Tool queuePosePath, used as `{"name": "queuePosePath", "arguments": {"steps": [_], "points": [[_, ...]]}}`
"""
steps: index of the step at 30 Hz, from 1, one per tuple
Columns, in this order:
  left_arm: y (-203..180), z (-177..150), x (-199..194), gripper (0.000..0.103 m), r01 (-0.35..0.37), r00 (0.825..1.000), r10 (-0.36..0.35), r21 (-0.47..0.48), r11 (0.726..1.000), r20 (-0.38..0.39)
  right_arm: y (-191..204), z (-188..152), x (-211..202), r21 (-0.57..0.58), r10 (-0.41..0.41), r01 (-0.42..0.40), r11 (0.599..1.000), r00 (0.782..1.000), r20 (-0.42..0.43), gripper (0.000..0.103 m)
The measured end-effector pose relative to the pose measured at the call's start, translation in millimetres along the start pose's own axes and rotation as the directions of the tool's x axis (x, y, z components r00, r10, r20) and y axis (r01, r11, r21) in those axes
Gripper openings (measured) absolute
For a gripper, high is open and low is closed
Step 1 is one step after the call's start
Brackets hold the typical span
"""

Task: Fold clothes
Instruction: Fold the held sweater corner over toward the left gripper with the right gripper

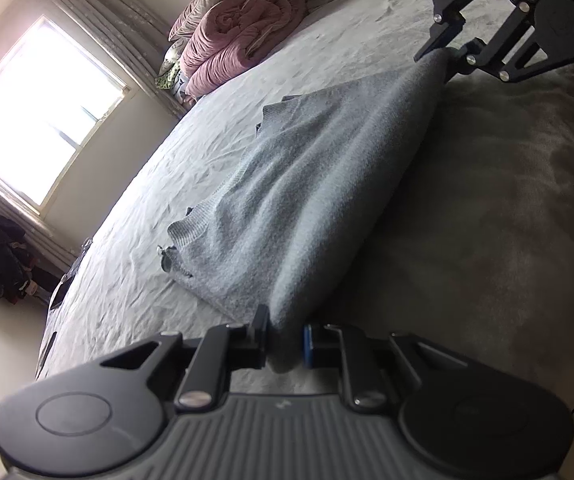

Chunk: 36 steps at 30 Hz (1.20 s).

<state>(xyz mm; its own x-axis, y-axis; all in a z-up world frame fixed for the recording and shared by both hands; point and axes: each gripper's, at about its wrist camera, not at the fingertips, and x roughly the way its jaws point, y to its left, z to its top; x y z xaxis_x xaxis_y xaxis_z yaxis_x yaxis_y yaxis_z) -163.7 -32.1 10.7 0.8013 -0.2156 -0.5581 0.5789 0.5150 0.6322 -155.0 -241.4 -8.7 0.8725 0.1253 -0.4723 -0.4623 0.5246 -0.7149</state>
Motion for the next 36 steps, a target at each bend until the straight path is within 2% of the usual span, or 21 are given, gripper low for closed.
{"name": "queuePosePath", "arguments": {"steps": [6, 8, 13, 20, 23, 31, 36], "points": [[1.9, -0.5, 0.6, 0.014, 0.019, 1.0, -0.019, -0.023, 1.0, -0.008, 16.5, -6.1, 2.4, -0.123, -0.025, 0.023, 0.992, 1.0, -0.018, 0.015], [4.8, -0.5, 0.3, 0.014, 0.025, 1.0, -0.026, -0.049, 0.998, -0.01, 11.8, -5.6, -0.1, -0.099, -0.014, 0.012, 0.995, 1.0, -0.021, 0.014], [22.6, 0.3, -5.9, 0.013, 0.05, 0.999, -0.047, -0.156, 0.987, 0.022, -13.6, 0.6, -12.7, 0.06, 0.03, -0.03, 0.998, 1.0, 0.004, 0.012], [35.3, 0.4, -0.6, 0.012, 0.101, 0.995, -0.1, -0.229, 0.968, 0.016, -17.5, 6.8, -12.1, 0.081, 0.016, -0.018, 0.997, 1.0, 0.026, 0.012], [43.6, 4.8, -0.3, 0.012, 0.086, 0.996, -0.081, -0.254, 0.963, 0.028, -29.6, 11.3, -15.0, 0.134, 0.007, -0.015, 0.991, 0.998, 0.059, 0.012], [52.6, 16.5, 1.8, 0.012, 0.035, 0.998, -0.021, -0.251, 0.967, 0.06, -43.1, 19.9, -7.5, 0.161, -0.027, 0.014, 0.987, 0.996, 0.08, 0.012], [67.5, 23.8, 5.5, 0.012, 0.012, 0.997, 0.01, -0.285, 0.958, 0.074, -53.2, 25.8, -1.3, 0.188, -0.046, 0.029, 0.982, 0.995, 0.087, 0.012]]}}
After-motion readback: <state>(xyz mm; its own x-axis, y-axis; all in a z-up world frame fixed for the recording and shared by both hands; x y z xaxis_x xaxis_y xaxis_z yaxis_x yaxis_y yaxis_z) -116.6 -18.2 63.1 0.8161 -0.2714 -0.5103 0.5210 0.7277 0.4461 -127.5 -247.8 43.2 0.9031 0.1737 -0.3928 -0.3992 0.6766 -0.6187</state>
